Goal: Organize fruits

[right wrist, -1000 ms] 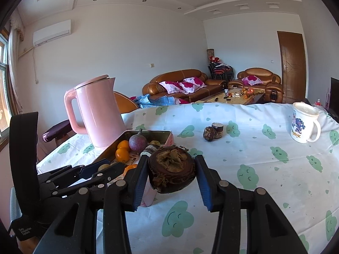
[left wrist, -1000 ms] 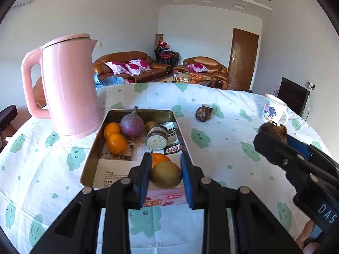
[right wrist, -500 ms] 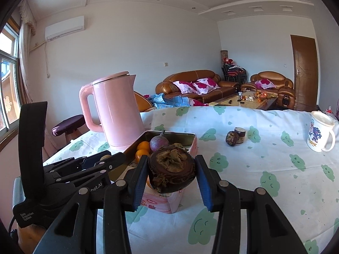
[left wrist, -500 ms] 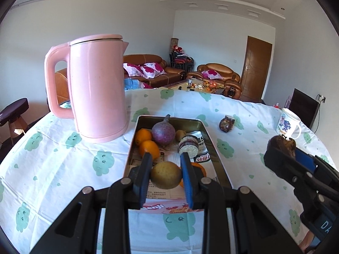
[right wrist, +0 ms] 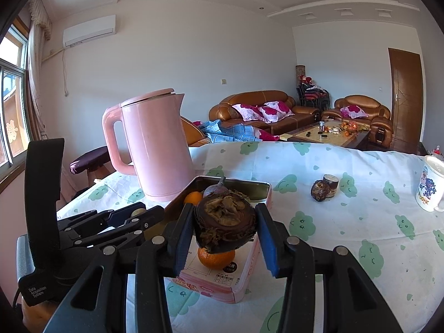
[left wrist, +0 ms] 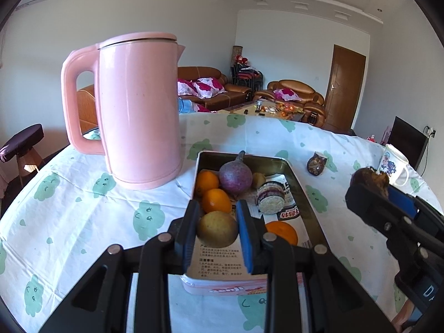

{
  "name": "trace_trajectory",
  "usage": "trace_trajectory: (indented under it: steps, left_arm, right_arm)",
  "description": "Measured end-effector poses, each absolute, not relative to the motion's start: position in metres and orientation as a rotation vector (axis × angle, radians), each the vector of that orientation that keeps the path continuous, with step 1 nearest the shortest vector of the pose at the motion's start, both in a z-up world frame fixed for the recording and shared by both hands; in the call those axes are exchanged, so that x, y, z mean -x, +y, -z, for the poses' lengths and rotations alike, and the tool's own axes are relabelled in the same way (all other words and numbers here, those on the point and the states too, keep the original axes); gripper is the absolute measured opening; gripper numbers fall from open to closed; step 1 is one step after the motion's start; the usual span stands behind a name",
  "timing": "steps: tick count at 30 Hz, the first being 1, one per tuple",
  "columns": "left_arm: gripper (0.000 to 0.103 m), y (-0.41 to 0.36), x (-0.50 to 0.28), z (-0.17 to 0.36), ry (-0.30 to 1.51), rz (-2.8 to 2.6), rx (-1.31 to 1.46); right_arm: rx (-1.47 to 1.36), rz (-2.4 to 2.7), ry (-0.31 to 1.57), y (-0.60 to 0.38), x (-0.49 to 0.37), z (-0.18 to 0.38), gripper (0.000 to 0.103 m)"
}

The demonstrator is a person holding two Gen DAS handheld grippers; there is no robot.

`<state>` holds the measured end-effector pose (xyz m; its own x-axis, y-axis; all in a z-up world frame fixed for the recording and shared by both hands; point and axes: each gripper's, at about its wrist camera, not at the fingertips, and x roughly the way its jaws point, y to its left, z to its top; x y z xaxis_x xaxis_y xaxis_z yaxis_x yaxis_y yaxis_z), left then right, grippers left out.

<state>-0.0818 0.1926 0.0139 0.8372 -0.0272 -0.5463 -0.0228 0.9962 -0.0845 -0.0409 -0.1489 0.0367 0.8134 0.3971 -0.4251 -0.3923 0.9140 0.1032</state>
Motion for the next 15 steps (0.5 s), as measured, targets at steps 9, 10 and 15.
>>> trace_trajectory:
  steps: [9, 10, 15]
  left_arm:
    - [0.029, 0.190, 0.060, -0.006, 0.605, -0.016, 0.069]
    - [0.029, 0.190, 0.059, -0.005, 0.610, -0.018, 0.069]
    - [0.029, 0.188, 0.049, 0.000, 0.625, -0.026, 0.059]
  right_arm:
    - [-0.002, -0.414, 0.481, -0.142, 0.013, -0.027, 0.046]
    - [-0.001, -0.412, 0.485, -0.142, 0.011, -0.025, 0.046]
    - [-0.002, -0.406, 0.501, -0.141, 0.002, -0.020, 0.046]
